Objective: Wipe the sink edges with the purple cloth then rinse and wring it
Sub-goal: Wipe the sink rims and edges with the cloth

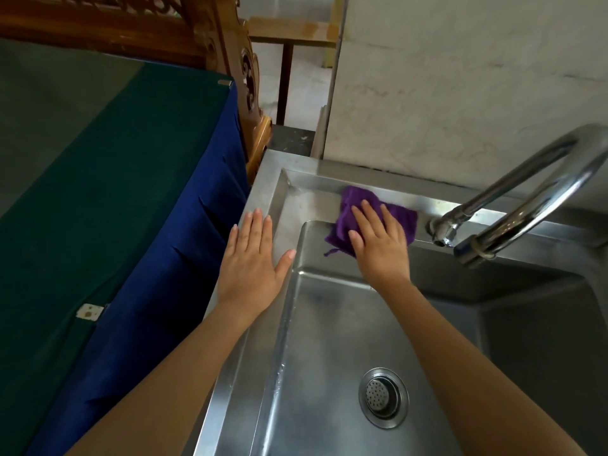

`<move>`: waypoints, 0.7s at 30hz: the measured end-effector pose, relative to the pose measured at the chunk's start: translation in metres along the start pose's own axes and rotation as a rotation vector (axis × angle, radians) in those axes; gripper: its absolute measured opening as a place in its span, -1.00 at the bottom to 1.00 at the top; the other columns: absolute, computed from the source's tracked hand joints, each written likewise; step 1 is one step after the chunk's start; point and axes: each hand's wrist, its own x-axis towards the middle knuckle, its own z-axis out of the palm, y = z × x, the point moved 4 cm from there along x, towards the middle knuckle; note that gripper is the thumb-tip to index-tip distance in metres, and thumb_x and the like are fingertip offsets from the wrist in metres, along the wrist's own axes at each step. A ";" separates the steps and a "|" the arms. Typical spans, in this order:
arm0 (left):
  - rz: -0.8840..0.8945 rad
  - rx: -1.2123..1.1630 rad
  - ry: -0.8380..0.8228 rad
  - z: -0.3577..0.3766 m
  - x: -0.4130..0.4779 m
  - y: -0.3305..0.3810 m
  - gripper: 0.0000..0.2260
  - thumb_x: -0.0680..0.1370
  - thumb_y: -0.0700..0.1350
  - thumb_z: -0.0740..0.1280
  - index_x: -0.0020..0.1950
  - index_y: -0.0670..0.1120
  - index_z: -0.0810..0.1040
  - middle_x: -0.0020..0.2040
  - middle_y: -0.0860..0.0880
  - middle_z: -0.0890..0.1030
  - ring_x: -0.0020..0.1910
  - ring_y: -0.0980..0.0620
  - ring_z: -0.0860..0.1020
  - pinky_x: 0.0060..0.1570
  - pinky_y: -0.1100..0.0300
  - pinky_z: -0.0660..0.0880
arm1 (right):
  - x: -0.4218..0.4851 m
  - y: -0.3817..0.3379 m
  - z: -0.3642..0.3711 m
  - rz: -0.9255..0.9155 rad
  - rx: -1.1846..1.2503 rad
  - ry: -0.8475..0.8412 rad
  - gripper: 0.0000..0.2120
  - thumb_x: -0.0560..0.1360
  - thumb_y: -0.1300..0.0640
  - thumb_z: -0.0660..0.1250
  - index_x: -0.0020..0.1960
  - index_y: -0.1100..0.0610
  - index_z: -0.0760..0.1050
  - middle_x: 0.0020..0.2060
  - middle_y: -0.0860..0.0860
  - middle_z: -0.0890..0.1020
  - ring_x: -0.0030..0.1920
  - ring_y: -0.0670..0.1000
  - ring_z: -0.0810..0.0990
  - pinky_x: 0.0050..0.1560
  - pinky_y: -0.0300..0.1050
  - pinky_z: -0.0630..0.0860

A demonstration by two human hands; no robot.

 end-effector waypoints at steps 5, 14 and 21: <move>-0.008 -0.016 -0.025 0.001 0.000 0.000 -0.29 0.51 0.30 -0.30 0.50 -0.15 -0.25 0.53 -0.11 -0.22 0.52 -0.01 -0.24 0.49 0.04 -0.23 | 0.000 0.007 0.001 0.186 0.030 0.098 -0.40 0.51 -0.22 -0.15 0.48 -0.03 0.15 0.50 0.01 0.19 0.50 0.18 0.06 0.46 0.18 0.01; -0.011 -0.052 -0.052 -0.005 0.002 0.000 -0.32 0.52 0.31 -0.21 0.43 -0.11 -0.36 0.49 -0.07 -0.33 0.50 0.02 -0.31 0.46 0.08 -0.33 | 0.028 -0.073 0.013 -0.145 0.129 0.040 -0.54 0.57 0.12 0.17 0.46 0.00 0.23 0.46 0.03 0.30 0.46 0.17 0.18 0.43 0.18 0.14; 0.058 -0.081 -0.079 -0.007 -0.003 -0.009 -0.29 0.45 0.34 -0.31 0.43 -0.08 -0.35 0.54 -0.08 -0.24 0.47 0.06 -0.33 0.43 0.14 -0.35 | 0.056 -0.068 -0.014 -0.209 0.736 0.020 -0.64 0.56 0.27 0.17 0.32 0.06 0.43 0.16 -0.05 0.55 0.18 -0.01 0.48 0.21 -0.31 0.32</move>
